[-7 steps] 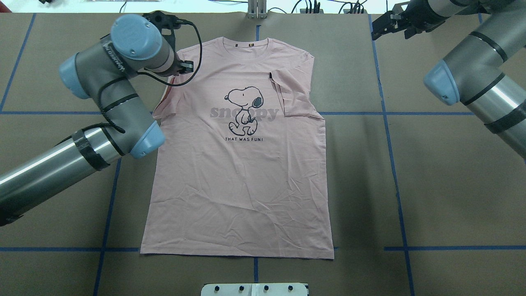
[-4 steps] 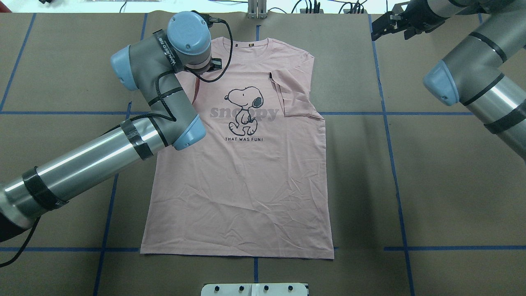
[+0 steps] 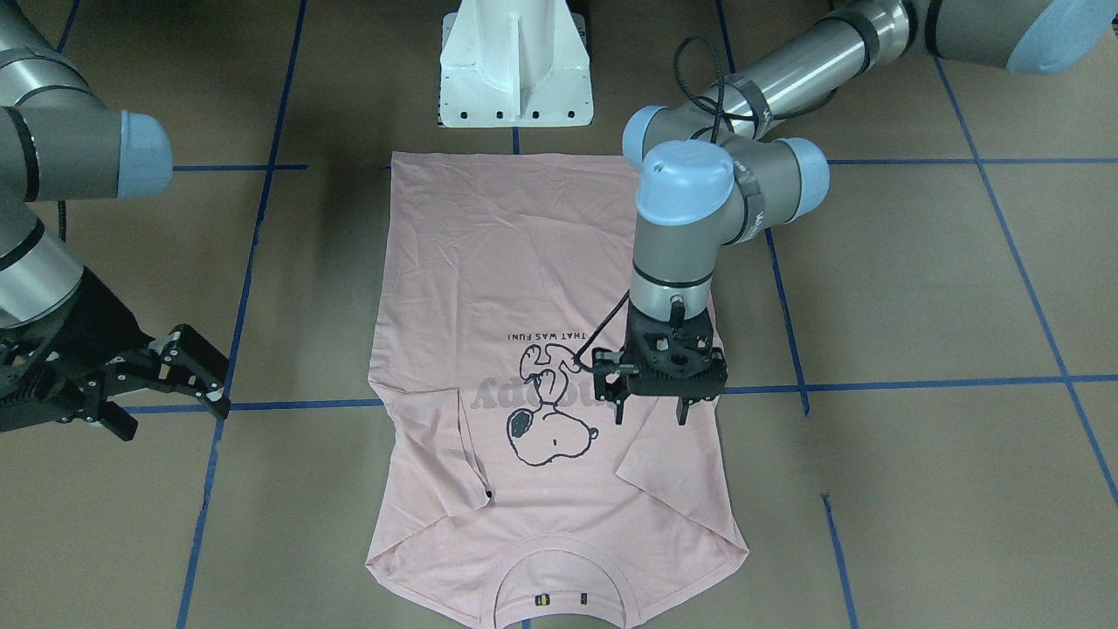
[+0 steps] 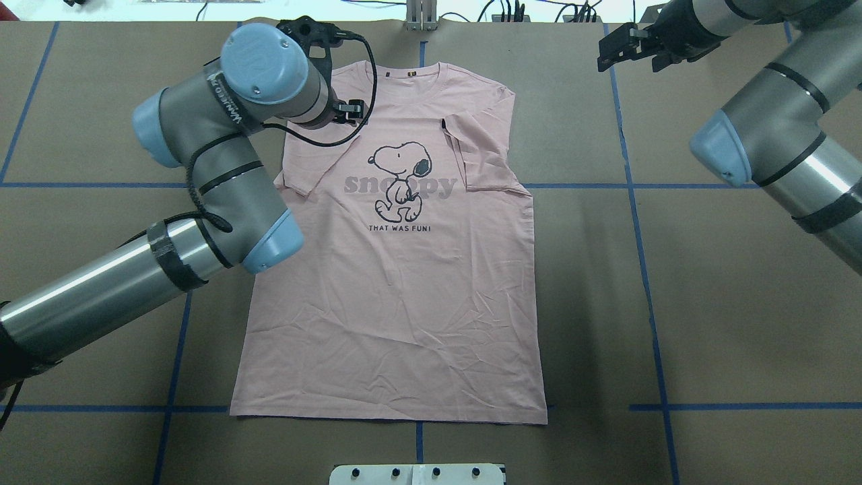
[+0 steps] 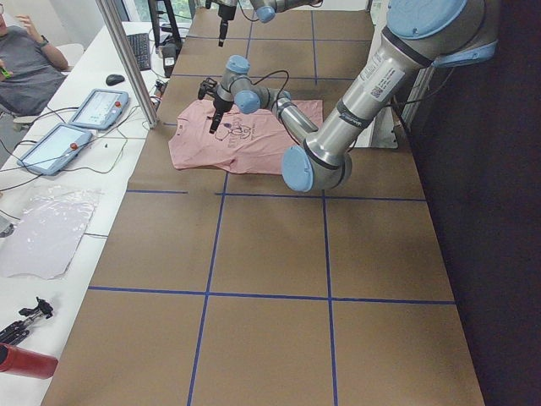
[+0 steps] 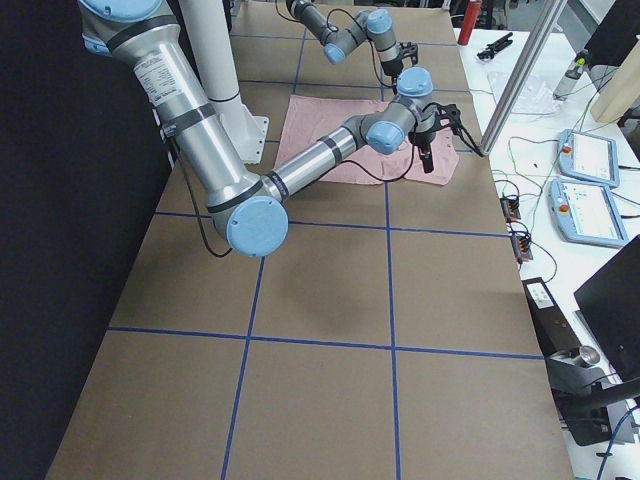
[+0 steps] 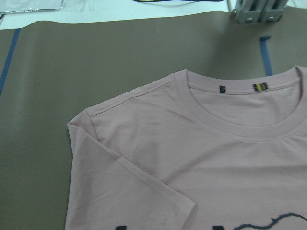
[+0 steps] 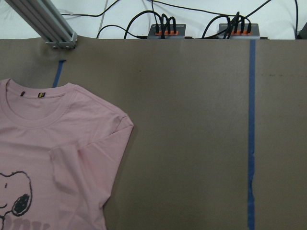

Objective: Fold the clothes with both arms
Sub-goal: 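Grasp the sleeve nearest the left gripper and fold it inward, then move both grippers down to the hem corners nearest the robot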

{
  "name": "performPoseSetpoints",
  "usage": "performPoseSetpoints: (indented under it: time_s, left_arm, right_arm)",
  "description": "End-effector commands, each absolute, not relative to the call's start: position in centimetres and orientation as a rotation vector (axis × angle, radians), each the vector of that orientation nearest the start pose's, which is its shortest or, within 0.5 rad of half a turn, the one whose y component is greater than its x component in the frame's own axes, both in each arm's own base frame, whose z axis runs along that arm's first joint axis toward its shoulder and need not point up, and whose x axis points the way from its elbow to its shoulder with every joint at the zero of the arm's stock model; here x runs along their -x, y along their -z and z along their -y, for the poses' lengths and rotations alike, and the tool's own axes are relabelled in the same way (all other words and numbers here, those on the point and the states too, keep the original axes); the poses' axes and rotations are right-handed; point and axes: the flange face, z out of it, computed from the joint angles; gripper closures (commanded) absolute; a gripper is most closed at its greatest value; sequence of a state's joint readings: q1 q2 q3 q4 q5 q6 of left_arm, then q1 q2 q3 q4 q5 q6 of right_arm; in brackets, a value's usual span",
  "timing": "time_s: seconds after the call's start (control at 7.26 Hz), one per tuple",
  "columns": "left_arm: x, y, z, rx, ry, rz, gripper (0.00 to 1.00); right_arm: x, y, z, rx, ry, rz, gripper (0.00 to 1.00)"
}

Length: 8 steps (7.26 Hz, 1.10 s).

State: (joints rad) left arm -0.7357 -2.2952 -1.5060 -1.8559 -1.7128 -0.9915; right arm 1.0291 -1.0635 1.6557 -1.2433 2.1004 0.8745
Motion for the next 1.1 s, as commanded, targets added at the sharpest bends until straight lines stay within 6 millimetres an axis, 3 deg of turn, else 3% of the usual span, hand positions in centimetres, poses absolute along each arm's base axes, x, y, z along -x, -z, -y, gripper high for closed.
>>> performPoseSetpoints:
  time_s: [0.0, 0.14, 0.28, 0.41, 0.69, 0.96]
  left_arm:
    - [-40.0, -22.4, 51.2, -0.485, 0.006, -0.934, 0.0]
    - [-38.1, -22.0, 48.2, -0.485, -0.02, -0.981, 0.0]
    - [-38.5, -21.1, 44.6, -0.454, -0.062, -1.036, 0.0]
    - [-38.1, -22.3, 41.3, -0.39, -0.015, -1.062, 0.0]
    - [-38.1, -24.7, 35.7, -0.321, -0.007, -1.062, 0.0]
    - [-40.5, -28.9, 30.4, -0.237, 0.053, -1.048, 0.0]
  right_arm:
    - [32.0, -26.5, 51.7, -0.34, -0.129, 1.009, 0.0]
    - [33.1, -25.4, 46.5, -0.297, -0.163, 1.021, 0.0]
    - [33.6, -22.9, 40.4, -0.263, -0.223, 0.998, 0.0]
    - [35.6, -21.5, 34.7, -0.224, -0.278, 0.998, 0.0]
    - [39.6, -22.4, 26.2, -0.21, -0.342, 0.999, 0.01]
    - [40.7, -25.1, 21.7, -0.235, -0.35, 1.037, 0.04]
